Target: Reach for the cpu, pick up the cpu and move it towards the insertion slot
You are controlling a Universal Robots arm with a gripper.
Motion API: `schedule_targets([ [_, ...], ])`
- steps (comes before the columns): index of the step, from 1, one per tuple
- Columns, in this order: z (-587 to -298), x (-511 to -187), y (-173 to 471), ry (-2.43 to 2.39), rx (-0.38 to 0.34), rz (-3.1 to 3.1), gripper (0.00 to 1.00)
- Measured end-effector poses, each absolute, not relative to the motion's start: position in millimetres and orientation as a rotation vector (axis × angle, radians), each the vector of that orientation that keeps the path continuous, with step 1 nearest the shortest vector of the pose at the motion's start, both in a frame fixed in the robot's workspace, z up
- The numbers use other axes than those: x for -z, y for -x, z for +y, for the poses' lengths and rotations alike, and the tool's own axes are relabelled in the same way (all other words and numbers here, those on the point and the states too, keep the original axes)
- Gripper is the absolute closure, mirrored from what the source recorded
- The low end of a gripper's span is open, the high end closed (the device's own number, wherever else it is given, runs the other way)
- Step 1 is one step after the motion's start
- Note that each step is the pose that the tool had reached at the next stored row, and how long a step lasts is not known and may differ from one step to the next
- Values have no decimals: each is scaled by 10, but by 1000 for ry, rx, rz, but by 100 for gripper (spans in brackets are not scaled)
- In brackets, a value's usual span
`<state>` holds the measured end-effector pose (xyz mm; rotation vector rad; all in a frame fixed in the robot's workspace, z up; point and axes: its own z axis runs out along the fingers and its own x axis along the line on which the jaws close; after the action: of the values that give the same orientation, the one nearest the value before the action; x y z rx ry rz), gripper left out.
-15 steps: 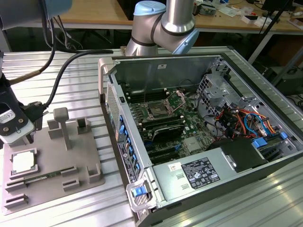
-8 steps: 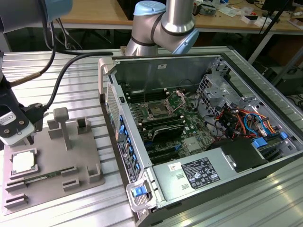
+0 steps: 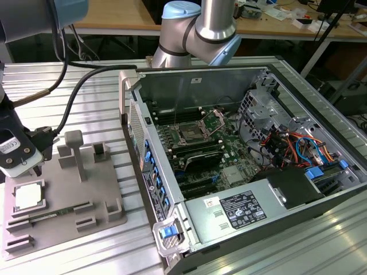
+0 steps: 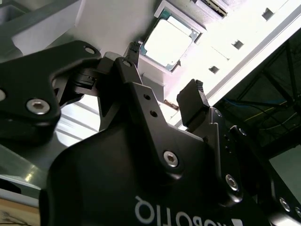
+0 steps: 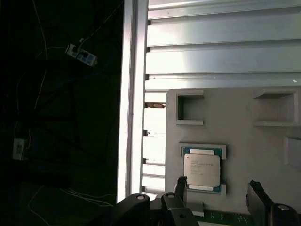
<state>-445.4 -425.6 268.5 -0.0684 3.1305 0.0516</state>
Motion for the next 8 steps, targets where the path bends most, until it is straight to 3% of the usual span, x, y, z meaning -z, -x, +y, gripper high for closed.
schedule_targets([
  [8, -4265, -2642, 4454, 69, -52, 3131, 40],
])
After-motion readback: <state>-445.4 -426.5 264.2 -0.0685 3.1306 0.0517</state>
